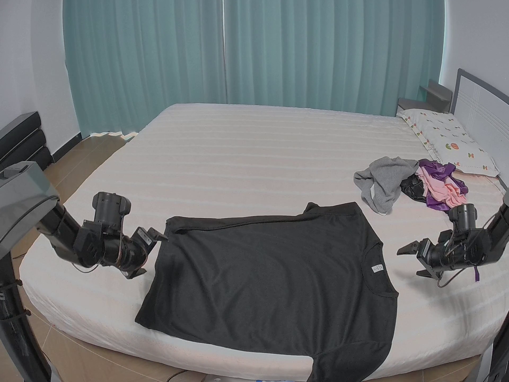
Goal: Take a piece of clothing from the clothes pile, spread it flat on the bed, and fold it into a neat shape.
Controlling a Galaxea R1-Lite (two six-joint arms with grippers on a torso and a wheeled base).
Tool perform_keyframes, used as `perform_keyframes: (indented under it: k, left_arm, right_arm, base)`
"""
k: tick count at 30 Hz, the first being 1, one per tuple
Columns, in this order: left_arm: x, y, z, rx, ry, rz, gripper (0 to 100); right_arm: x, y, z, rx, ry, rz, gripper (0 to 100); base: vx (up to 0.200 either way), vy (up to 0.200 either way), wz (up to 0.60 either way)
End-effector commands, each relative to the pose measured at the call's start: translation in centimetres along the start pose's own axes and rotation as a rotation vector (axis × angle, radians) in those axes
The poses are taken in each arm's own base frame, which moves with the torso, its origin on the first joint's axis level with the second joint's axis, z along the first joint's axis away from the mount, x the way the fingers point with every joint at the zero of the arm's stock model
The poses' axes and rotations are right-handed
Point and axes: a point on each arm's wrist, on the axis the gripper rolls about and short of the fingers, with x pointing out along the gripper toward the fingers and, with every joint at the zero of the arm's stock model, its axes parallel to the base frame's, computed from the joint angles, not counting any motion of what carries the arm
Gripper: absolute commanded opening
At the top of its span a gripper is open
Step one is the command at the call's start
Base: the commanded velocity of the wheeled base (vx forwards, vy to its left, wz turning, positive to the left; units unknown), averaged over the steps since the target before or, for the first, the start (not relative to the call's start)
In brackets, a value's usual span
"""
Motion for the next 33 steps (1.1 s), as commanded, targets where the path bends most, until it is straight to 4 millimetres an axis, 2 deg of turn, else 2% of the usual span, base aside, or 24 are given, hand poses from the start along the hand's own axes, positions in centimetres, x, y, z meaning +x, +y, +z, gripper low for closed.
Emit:
perform_keyframes:
  k: [1,8,11,14,22,24,33]
  left_arm:
    - [-4.3,2.6,-3.6,-0.023,0.04,-0.056,100]
    - [-4.5,4.2,-4.7,-0.016,0.059,-0.041,100]
    - [-3.9,5.0,-5.1,-0.018,0.079,-0.006,100]
    - [-3.3,5.5,-5.4,-0.006,0.087,0.025,100]
    - [-2.6,6.2,-5.7,0.032,0.095,0.051,100]
    - [-1.2,6.9,-5.7,0.046,0.022,0.084,100]
    - [0.4,6.6,-6.8,0.089,-0.01,0.08,100]
  right_arm:
    - [-4.5,-1.5,-4.1,-0.029,0.014,0.048,100]
    - [-3.9,-2.6,-4.6,-0.018,0.031,0.032,100]
    - [-3.4,-2.9,-4.9,-0.017,0.054,0.023,100]
    - [-3.3,-3.0,-5.0,-0.017,0.061,0.021,100]
    - [-3.2,-3.1,-5.1,-0.014,0.066,0.018,100]
    - [-3.2,-3.1,-5.2,-0.014,0.071,0.018,100]
    - [-3.1,-3.0,-5.3,-0.015,0.078,0.019,100]
  base:
    - [-0.2,0.0,0.0]
    - [-0.2,0.0,0.0]
    - [-0.2,0.0,0.0]
    - [-0.2,0.2,0.0]
    - [0.0,0.0,0.0]
    - [0.0,0.0,0.0]
    - [0.0,0.0,0.0]
